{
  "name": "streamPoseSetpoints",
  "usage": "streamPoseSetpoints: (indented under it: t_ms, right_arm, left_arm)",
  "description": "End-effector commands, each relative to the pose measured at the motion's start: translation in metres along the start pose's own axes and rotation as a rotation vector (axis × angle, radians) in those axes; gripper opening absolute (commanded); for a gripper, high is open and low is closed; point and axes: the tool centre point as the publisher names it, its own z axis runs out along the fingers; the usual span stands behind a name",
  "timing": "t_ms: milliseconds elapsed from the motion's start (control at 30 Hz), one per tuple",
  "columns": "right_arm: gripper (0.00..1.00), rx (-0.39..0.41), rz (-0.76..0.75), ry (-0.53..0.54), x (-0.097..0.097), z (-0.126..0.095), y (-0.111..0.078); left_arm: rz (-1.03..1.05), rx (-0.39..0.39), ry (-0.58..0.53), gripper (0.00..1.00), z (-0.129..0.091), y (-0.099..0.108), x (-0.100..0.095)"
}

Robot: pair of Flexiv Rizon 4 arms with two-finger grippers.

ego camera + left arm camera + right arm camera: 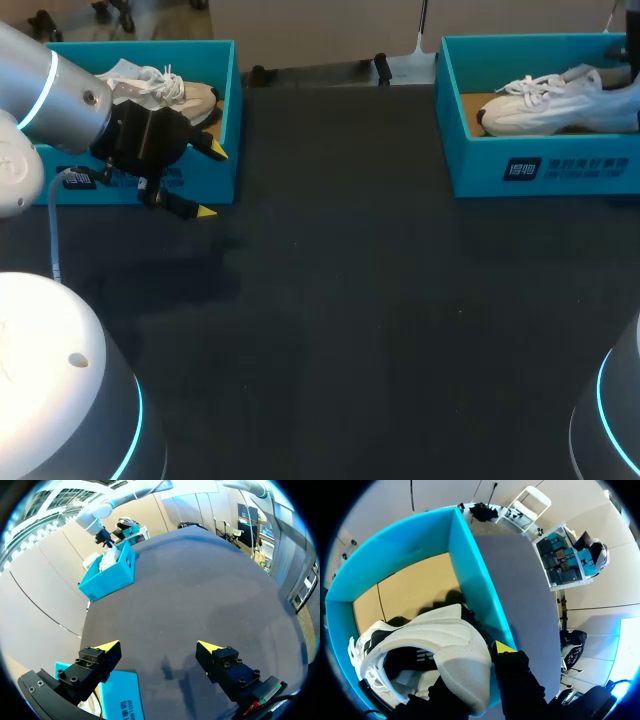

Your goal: Take the shoe out of the shoebox, open the shoe tongue, remove and reinsert the insole, then place the shoe into the shoebox

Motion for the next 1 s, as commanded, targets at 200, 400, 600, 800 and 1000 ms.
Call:
streamPoseSetpoints:
  t_ms: [200,400,600,800,1000]
  right_arm:
    - [0.00,-0.015,-0.015,0.015,-0.003,0.001,-0.019]
    - [0.00,-0.014,-0.022,0.019,-0.002,0.002,-0.029]
    - [0.00,-0.004,-0.036,0.025,0.001,0.008,-0.038]
    - [0.00,0.009,-0.039,0.023,0.002,0.014,-0.046]
    - [0.00,0.019,-0.034,0.028,0.004,0.022,-0.051]
  left_arm:
    - [0.001,-0.003,0.001,1.00,0.000,0.000,0.000]
    - [0.001,-0.003,0.001,1.00,0.000,0.000,0.000]
    - [0.001,-0.003,0.001,1.00,0.000,0.000,0.000]
    - [0.001,-0.003,0.001,1.00,0.000,0.000,0.000]
    - [0.001,-0.003,0.001,1.00,0.000,0.000,0.000]
